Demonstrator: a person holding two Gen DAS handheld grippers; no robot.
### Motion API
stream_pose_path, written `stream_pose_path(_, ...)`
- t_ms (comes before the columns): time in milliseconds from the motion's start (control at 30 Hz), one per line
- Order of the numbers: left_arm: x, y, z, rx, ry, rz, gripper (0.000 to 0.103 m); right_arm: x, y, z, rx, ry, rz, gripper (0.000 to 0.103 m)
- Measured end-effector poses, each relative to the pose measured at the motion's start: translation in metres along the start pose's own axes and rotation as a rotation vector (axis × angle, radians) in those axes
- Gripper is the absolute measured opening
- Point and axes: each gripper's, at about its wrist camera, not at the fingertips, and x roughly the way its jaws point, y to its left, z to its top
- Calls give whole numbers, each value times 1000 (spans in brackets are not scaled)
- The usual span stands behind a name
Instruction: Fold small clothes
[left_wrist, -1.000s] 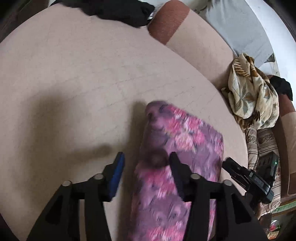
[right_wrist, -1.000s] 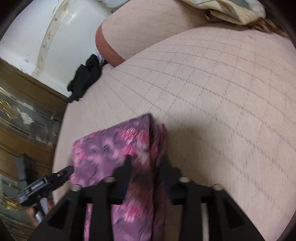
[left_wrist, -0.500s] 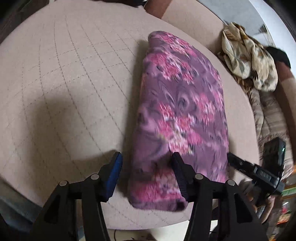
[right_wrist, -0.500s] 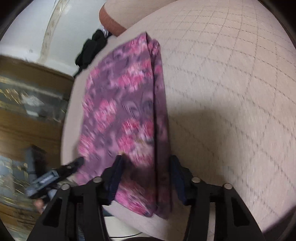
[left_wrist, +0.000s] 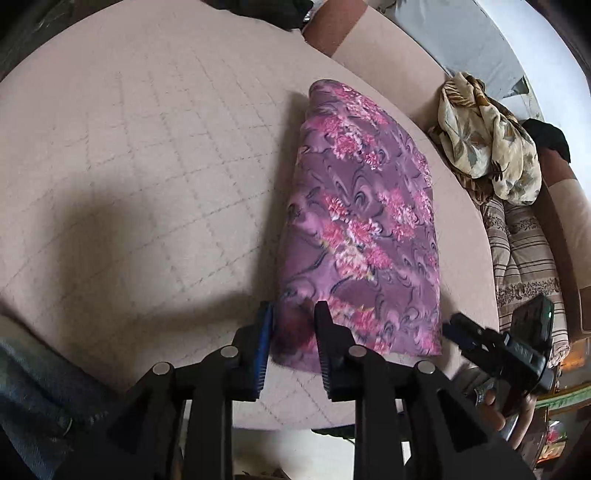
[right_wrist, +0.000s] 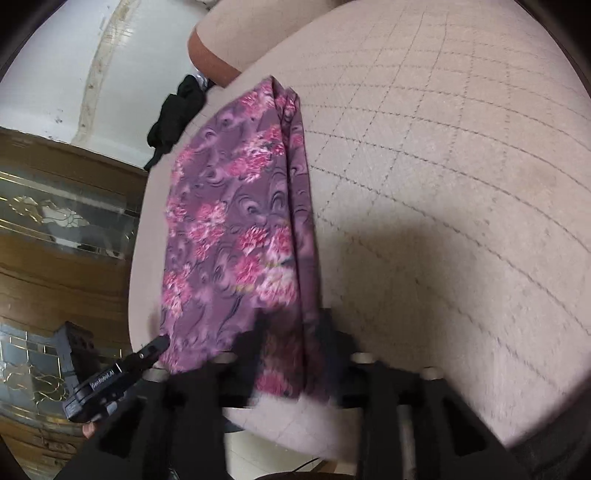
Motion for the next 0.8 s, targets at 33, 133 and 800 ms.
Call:
stream_pose_path(33, 3, 1, -3, -13, 17, -7, 22, 2, -5, -8, 20, 18, 8, 56)
stream_pose_path(133, 16, 0, -4, -20, 51, -3, 22, 5, -5, -16, 16, 36, 42, 56)
stream_pose_path(800, -15, -31, -35, 150, -91, 218, 15, -19, 11, -36, -38, -10, -68, 20)
